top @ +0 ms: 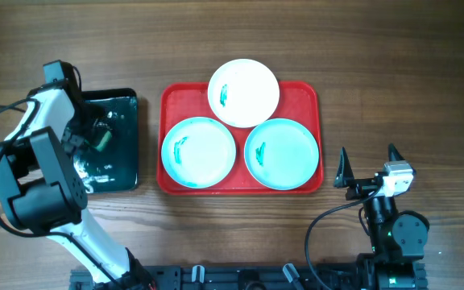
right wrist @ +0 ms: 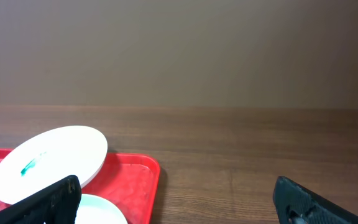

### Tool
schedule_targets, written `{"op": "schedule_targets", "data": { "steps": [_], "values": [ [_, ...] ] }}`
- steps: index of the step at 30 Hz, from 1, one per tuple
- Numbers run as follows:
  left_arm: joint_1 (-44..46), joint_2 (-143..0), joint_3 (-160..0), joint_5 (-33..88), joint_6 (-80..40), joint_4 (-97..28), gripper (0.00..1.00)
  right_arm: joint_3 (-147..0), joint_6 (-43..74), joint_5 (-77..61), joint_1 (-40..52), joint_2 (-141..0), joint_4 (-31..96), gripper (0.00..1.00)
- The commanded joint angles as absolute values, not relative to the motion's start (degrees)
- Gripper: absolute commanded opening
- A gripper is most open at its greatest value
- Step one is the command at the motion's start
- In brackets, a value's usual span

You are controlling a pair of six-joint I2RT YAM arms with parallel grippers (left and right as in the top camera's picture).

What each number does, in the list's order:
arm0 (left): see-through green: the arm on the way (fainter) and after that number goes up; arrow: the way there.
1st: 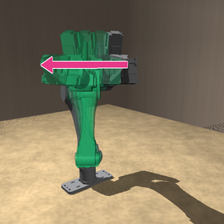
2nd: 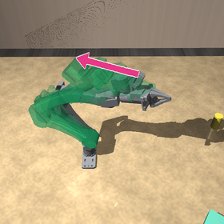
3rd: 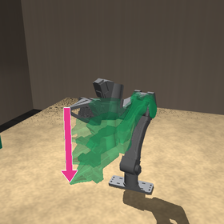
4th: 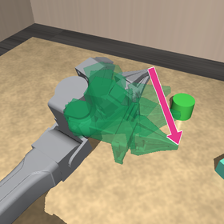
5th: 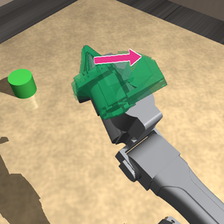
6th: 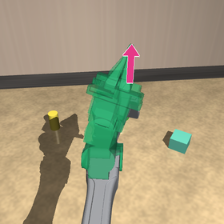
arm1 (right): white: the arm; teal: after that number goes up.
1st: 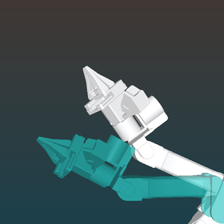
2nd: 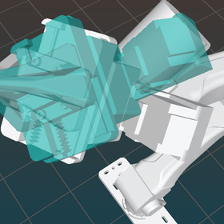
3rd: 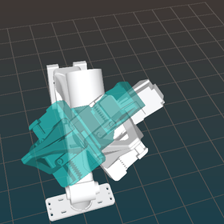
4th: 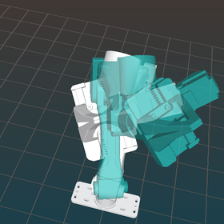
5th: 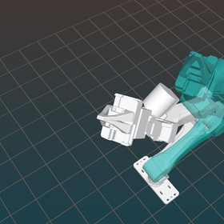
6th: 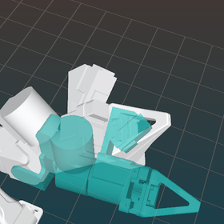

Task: Clean dirty plates on tray and stack at the side
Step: 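Dip and swish the held sponge in the water with the left gripper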

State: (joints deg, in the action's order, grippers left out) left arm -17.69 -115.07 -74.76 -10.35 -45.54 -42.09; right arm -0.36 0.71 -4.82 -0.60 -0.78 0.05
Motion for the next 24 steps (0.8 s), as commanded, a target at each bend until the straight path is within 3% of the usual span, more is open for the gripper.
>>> {"op": "schedule_targets", "data": {
  "steps": [1, 3, 5, 6, 9, 11, 12, 14, 15, 19, 24],
  "values": [
    [-17.5, -117.4, -73.3, 2.5, -45.2, -46.0, 1.00, -0.3, 0.0, -4.1, -0.8, -0.4, -0.1, 1.00],
    [-17.5, -117.4, -73.3, 5.6, -45.2, -47.5, 0.97, -0.3, 0.0, -4.1, -0.8, -0.4, -0.1, 1.00],
    [-17.5, -117.4, -73.3, 6.2, -45.2, -48.6, 0.75, -0.3, 0.0, -4.1, -0.8, -0.4, -0.1, 1.00],
    [-17.5, -117.4, -73.3, 6.2, -45.2, -48.6, 0.54, -0.3, 0.0, -4.1, -0.8, -0.4, -0.1, 1.00],
    [-17.5, -117.4, -73.3, 6.1, -45.2, -48.4, 0.08, -0.3, 0.0, -4.1, -0.8, -0.4, -0.1, 1.00],
    [-17.5, -117.4, -73.3, 4.8, -45.2, -48.0, 0.04, -0.3, 0.0, -4.1, -0.8, -0.4, -0.1, 1.00],
    [-17.5, -117.4, -73.3, 3.8, -45.2, -47.7, 0.06, -0.3, 0.0, -4.1, -0.8, -0.4, -0.1, 1.00],
    [-17.5, -117.4, -73.3, -1.3, -45.2, -46.1, 0.86, -0.3, 0.0, -4.1, -0.8, -0.4, -0.1, 1.00],
    [-17.5, -117.4, -73.3, -3.6, -45.2, -45.3, 1.00, -0.3, 0.0, -4.1, -0.8, -0.4, -0.1, 1.00],
    [-17.5, -117.4, -73.3, -13.2, -45.2, -40.9, 1.00, -0.3, 0.0, -4.1, -0.8, -0.4, -0.1, 1.00],
    [-17.5, -117.4, -73.3, -13.6, -45.2, -35.0, 1.00, -0.3, 0.0, -4.1, -0.8, -0.4, -0.1, 1.00]
  ]
}}
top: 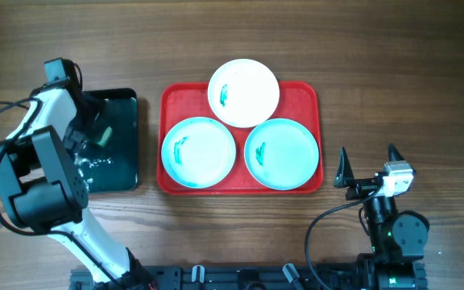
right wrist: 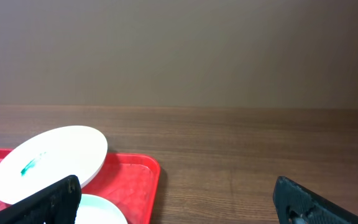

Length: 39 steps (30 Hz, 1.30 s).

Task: Clean dirty plates on tray and stack at the side
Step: 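Dip and swish the held sponge in the water with the left gripper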

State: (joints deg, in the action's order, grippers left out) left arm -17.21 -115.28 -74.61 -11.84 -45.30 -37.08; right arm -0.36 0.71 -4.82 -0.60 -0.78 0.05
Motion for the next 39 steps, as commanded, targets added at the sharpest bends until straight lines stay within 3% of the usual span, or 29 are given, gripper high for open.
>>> {"op": "schedule_targets", "data": {
  "steps": [1, 3, 5, 6, 9, 11, 12, 17, 19, 22, 24, 25, 28, 29, 30, 31, 32, 37, 39],
  "values": [
    [-17.5, -117.4, -73.3, -13.6, -45.2, -33.8, 0.95, -0.3, 0.0, -4.1, -0.8, -0.4, -0.1, 1.00],
    [-17.5, -117.4, -73.3, -13.6, -45.2, -33.2, 0.80, -0.3, 0.0, -4.1, -0.8, -0.4, -0.1, 1.00],
    [-17.5, -117.4, -73.3, -13.6, -45.2, -33.1, 0.24, -0.3, 0.0, -4.1, -0.8, -0.4, -0.1, 1.00],
    [-17.5, -117.4, -73.3, -13.6, -45.2, -33.4, 0.04, -0.3, 0.0, -4.1, -0.8, -0.4, -0.1, 1.00],
    [-17.5, -117.4, -73.3, -13.5, -45.2, -35.3, 0.06, -0.3, 0.0, -4.1, -0.8, -0.4, -0.1, 1.00],
    [-17.5, -117.4, -73.3, -11.2, -45.2, -37.3, 0.78, -0.3, 0.0, -4.1, -0.8, -0.4, -0.1, 1.00],
    [-17.5, -117.4, -73.3, -9.3, -45.2, -38.4, 0.99, -0.3, 0.0, -4.1, -0.8, -0.4, -0.1, 1.00],
    [-17.5, -117.4, -73.3, 4.8, -45.2, -44.2, 1.00, -0.3, 0.0, -4.1, -0.8, -0.4, -0.1, 1.00],
    [-17.5, -117.4, -73.3, 7.1, -45.2, -45.6, 0.92, -0.3, 0.0, -4.1, -0.8, -0.4, -0.1, 1.00],
    [-17.5, -117.4, -73.3, 7.7, -45.2, -47.3, 0.56, -0.3, 0.0, -4.1, -0.8, -0.4, -0.1, 1.00],
    [-17.5, -117.4, -73.3, 7.7, -45.2, -47.4, 0.17, -0.3, 0.0, -4.1, -0.8, -0.4, -0.1, 1.00],
    [-17.5, -117.4, -73.3, 7.7, -45.2, -47.4, 0.04, -0.3, 0.0, -4.1, -0.8, -0.4, -0.1, 1.00],
    [-17.5, -117.4, -73.3, 7.5, -45.2, -47.2, 0.04, -0.3, 0.0, -4.1, -0.8, -0.4, -0.1, 1.00],
    [-17.5, -117.4, -73.3, 7.1, -45.2, -46.9, 0.13, -0.3, 0.0, -4.1, -0.8, -0.4, -0.1, 1.00],
    [-17.5, -117.4, -73.3, 5.9, -45.2, -46.1, 0.53, -0.3, 0.0, -4.1, -0.8, -0.4, -0.1, 1.00],
    [-17.5, -117.4, -73.3, 4.9, -45.2, -45.7, 0.80, -0.3, 0.0, -4.1, -0.8, -0.4, -0.1, 1.00],
    [-17.5, -117.4, -73.3, 2.9, -45.2, -45.2, 1.00, -0.3, 0.0, -4.1, -0.8, -0.4, -0.1, 1.00],
    [-17.5, -117.4, -73.3, -6.8, -45.2, -43.7, 1.00, -0.3, 0.0, -4.1, -0.8, -0.4, -0.1, 1.00],
    [-17.5, -117.4, -73.3, -6.7, -45.2, -43.7, 0.70, -0.3, 0.0, -4.1, -0.8, -0.4, -0.1, 1.00]
  ]
}}
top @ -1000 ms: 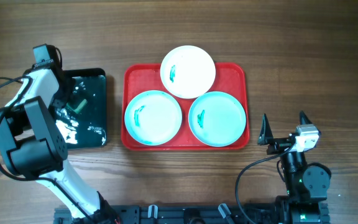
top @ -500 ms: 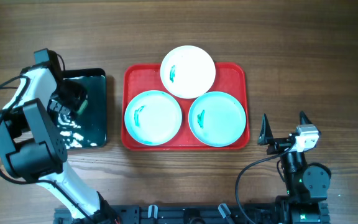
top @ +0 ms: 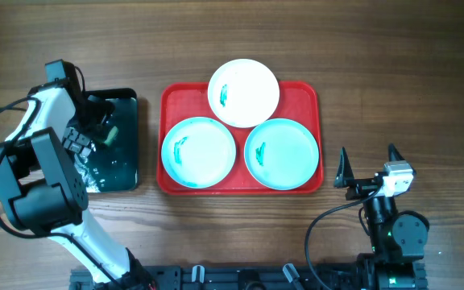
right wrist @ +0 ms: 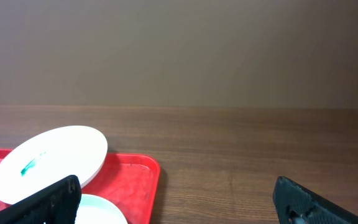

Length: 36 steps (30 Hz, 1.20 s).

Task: Clean dirty plates on tray and stack at the side
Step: 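Dip and swish the held sponge in the water with the left gripper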

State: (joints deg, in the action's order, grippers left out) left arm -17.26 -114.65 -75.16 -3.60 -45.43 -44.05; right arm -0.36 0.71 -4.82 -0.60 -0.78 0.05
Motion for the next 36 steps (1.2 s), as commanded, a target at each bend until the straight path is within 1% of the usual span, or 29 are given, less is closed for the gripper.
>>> {"op": "schedule_targets", "data": {
  "steps": [1, 2, 3, 4, 5, 7, 8, 9, 10, 11, 13, 14, 15, 16, 17, 19, 21, 22, 29, 32, 36],
  "values": [
    [-17.5, -117.4, -73.3, -6.7, -45.2, -43.7, 0.57, -0.3, 0.0, -4.1, -0.8, -0.4, -0.1, 1.00],
    [-17.5, -117.4, -73.3, -6.7, -45.2, -43.7, 0.46, -0.3, 0.0, -4.1, -0.8, -0.4, -0.1, 1.00],
    [-17.5, -117.4, -73.3, -6.7, -45.2, -43.7, 0.32, -0.3, 0.0, -4.1, -0.8, -0.4, -0.1, 1.00],
    [-17.5, -117.4, -73.3, -6.7, -45.2, -43.8, 0.23, -0.3, 0.0, -4.1, -0.8, -0.4, -0.1, 1.00],
    [-17.5, -117.4, -73.3, -6.7, -45.2, -44.1, 0.06, -0.3, 0.0, -4.1, -0.8, -0.4, -0.1, 1.00],
    [-17.5, -117.4, -73.3, -6.7, -45.2, -44.6, 0.04, -0.3, 0.0, -4.1, -0.8, -0.4, -0.1, 1.00],
    [-17.5, -117.4, -73.3, -6.7, -45.2, -44.7, 0.14, -0.3, 0.0, -4.1, -0.8, -0.4, -0.1, 1.00],
    [-17.5, -117.4, -73.3, -6.3, -45.2, -44.8, 0.41, -0.3, 0.0, -4.1, -0.8, -0.4, -0.1, 0.99],
    [-17.5, -117.4, -73.3, -5.3, -45.2, -44.9, 0.81, -0.3, 0.0, -4.1, -0.8, -0.4, -0.1, 1.00],
    [-17.5, -117.4, -73.3, -3.3, -45.2, -44.9, 0.99, -0.3, 0.0, -4.1, -0.8, -0.4, -0.1, 1.00],
    [-17.5, -117.4, -73.3, -1.2, -45.2, -44.9, 0.99, -0.3, 0.0, -4.1, -0.8, -0.4, -0.1, 1.00],
    [-17.5, -117.4, -73.3, -0.6, -45.2, -44.9, 0.95, -0.3, 0.0, -4.1, -0.8, -0.4, -0.1, 1.00],
    [-17.5, -117.4, -73.3, -0.7, -45.2, -45.1, 0.83, -0.3, 0.0, -4.1, -0.8, -0.4, -0.1, 1.00],
    [-17.5, -117.4, -73.3, -0.7, -45.2, -45.3, 0.74, -0.3, 0.0, -4.1, -0.8, -0.4, -0.1, 1.00],
    [-17.5, -117.4, -73.3, -0.7, -45.2, -45.5, 0.63, -0.3, 0.0, -4.1, -0.8, -0.4, -0.1, 1.00],
    [-17.5, -117.4, -73.3, -0.7, -45.2, -45.6, 0.35, -0.3, 0.0, -4.1, -0.8, -0.4, -0.1, 1.00],
    [-17.5, -117.4, -73.3, -0.7, -45.2, -45.7, 0.10, -0.3, 0.0, -4.1, -0.8, -0.4, -0.1, 1.00],
    [-17.5, -117.4, -73.3, -0.7, -45.2, -45.7, 0.04, -0.3, 0.0, -4.1, -0.8, -0.4, -0.1, 1.00],
    [-17.5, -115.1, -75.0, -0.7, -45.2, -47.1, 0.04, -0.3, 0.0, -4.1, -0.8, -0.4, -0.1, 1.00],
    [-17.5, -109.4, -75.8, 0.0, -45.2, -48.6, 0.04, -0.3, 0.0, -4.1, -0.8, -0.4, -0.1, 1.00],
    [-17.3, -102.0, -75.8, 4.5, -45.2, -50.5, 0.04, -0.3, 0.0, -4.1, -0.8, -0.4, -0.1, 1.00]
  ]
}}
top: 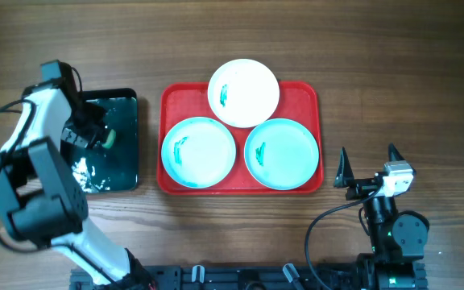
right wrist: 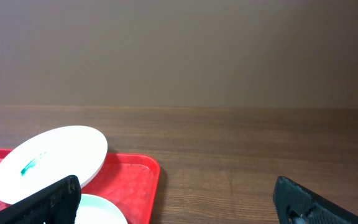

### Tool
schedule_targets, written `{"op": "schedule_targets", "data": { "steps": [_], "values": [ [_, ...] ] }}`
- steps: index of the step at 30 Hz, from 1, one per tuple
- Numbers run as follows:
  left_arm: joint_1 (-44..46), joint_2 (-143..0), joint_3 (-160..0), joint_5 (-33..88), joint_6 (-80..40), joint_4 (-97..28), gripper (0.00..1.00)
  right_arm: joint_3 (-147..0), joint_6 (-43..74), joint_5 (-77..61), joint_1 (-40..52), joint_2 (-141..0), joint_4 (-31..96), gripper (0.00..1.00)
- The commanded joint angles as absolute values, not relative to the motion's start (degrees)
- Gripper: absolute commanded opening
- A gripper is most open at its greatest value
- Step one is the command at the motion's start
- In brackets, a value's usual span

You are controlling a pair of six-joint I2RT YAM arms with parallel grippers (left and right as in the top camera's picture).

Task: Clean dirty plates on tray and stack at the side
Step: 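Dip and swish the held sponge in the water with the left gripper, then carry the sponge with the left gripper onto the left light-blue plate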

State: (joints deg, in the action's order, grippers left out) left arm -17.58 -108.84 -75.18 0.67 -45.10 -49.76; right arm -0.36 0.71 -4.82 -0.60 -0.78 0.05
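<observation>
Three plates lie on the red tray, each with a teal smear: a white plate resting over the far rim, and two pale blue plates, one at the front left and one at the front right. My left gripper is down in the black basin, apparently shut on a green sponge. My right gripper stands open, right of the tray, holding nothing. In the right wrist view the white plate and the tray corner show between the wide-apart fingers.
The basin holds dark water with white foam near its front left. The left arm's cable trails over the table at far left. Bare wood table lies right of and behind the tray.
The left gripper and sponge have shifted slightly within the basin, and the left arm's body sits a little further left. Plates, tray and right arm are unchanged.
Throughout, the left gripper stayed in the basin with the green sponge, shifting a little between moments while foam collected at the basin's front left. The three smeared plates stayed on the tray and the right gripper stayed open beside it.
</observation>
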Motion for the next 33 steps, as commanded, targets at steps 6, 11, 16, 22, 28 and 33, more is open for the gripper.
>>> {"op": "schedule_targets", "data": {
  "steps": [6, 11, 16, 22, 28, 33],
  "values": [
    [-13.3, -104.3, -70.0, -0.9, -45.2, -42.8, 0.04, -0.3, 0.0, -4.1, -0.8, -0.4, -0.1, 1.00],
    [-14.4, -100.8, -71.9, -4.6, -45.2, -44.9, 0.04, -0.3, 0.0, -4.1, -0.8, -0.4, -0.1, 1.00],
    [-14.3, -90.8, -72.3, -8.1, -45.2, -46.6, 0.04, -0.3, 0.0, -4.1, -0.8, -0.4, -0.1, 1.00],
    [-14.5, -97.2, -67.4, -9.3, -45.2, -44.2, 0.04, -0.3, 0.0, -4.1, -0.8, -0.4, -0.1, 1.00],
    [-13.5, -83.4, -70.6, 3.1, -40.5, -50.9, 0.04, -0.3, 0.0, -4.1, -0.8, -0.4, -0.1, 1.00],
    [-6.5, -75.2, -70.5, 16.6, -32.9, -54.9, 0.04, -0.3, 0.0, -4.1, -0.8, -0.4, -0.1, 1.00]
  ]
}}
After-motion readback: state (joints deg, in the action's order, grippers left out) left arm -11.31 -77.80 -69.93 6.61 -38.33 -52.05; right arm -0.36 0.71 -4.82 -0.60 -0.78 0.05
